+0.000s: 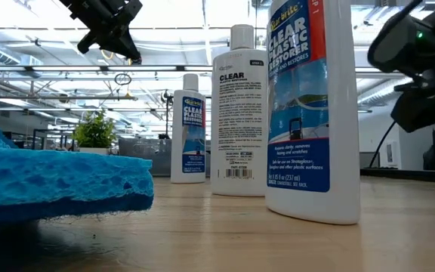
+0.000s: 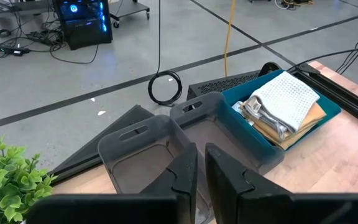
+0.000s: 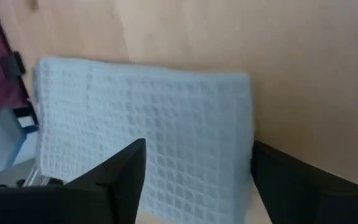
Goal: Pick & Place Kitchen Items
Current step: Put the gray towel into the blue bin
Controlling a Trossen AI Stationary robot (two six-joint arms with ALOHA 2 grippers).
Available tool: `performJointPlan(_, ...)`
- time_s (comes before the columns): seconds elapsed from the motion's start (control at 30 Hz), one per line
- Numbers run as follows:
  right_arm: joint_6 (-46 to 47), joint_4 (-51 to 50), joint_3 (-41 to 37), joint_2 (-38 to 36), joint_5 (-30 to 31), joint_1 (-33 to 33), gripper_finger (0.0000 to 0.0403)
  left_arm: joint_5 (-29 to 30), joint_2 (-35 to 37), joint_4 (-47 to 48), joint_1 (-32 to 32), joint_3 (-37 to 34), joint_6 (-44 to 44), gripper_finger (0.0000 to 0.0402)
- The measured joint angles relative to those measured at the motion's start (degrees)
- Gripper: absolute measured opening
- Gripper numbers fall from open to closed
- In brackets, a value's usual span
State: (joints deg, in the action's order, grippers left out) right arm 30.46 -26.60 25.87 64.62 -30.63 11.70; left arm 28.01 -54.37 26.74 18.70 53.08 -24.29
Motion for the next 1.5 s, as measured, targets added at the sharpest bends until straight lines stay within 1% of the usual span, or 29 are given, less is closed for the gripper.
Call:
performJointPlan(0.07,-0.06,1.78,-0.06,0.00,0.97,0.74,0.0231,0.00,0.00,-0.02,-0.01,0.00,0.00,0.0033)
performJointPlan(0.17,1.65,5.31,-1.60,0.00,0.72,1.33,0.0207,0.00,0.00,0.00,0.02,0.00,0.00,0.0033)
performJointPlan(0.3,4.44,9.11,-4.43,-0.12,-0.22,1.66,0.0163,0.00,0.00,-0.01,0.00,0.00,0.00,0.0033)
performJointPlan(0.43,4.70,10.14,-5.90,-0.08,-0.60,1.54,0.0107,0.00,0.00,-0.01,0.00,0.00,0.01,0.0033)
performJointPlan(0.6,5.36,14.63,-5.81,-0.51,-3.92,0.40,0.0018,0.00,0.00,-0.02,0.01,0.00,0.00,0.0033)
performJointPlan(0.63,5.49,15.50,-5.18,-0.80,-3.97,0.19,0.0010,0.00,0.00,-0.01,0.02,0.00,0.00,0.0033)
performJointPlan(0.73,5.75,15.91,-2.22,-2.01,-2.15,-0.77,0.0010,-0.02,0.00,-0.02,0.02,0.00,0.00,0.0033)
performJointPlan(0.87,3.17,15.66,3.85,-3.57,-1.88,-3.64,0.0003,-0.02,0.00,-0.02,0.01,0.00,0.00,0.0033)
performJointPlan(1.03,-1.39,13.83,13.09,-4.99,2.75,-7.60,0.0002,-0.01,0.00,-0.01,-0.03,0.00,0.00,0.0033)
performJointPlan(1.13,-3.08,13.93,17.95,-5.11,6.84,-9.92,0.0002,0.00,0.00,-0.44,-0.03,0.00,-0.48,0.0033)
performJointPlan(1.27,-6.01,13.90,22.68,-5.11,15.21,-13.45,0.0002,0.28,0.07,-7.26,-0.03,0.00,-1.06,0.0033)
performJointPlan(1.4,-7.59,14.81,25.06,-5.11,24.89,-18.53,0.0001,-0.47,0.00,-11.08,-0.03,0.00,1.83,0.0033)
performJointPlan(1.47,-8.21,14.86,25.68,-5.11,27.67,-21.69,0.0001,-1.03,0.01,-11.57,-0.03,0.00,3.39,0.0033)
performJointPlan(1.5,-8.90,15.11,25.81,-5.11,27.82,-23.45,0.0001,-1.04,0.00,-11.59,-0.03,0.00,4.21,0.0033)
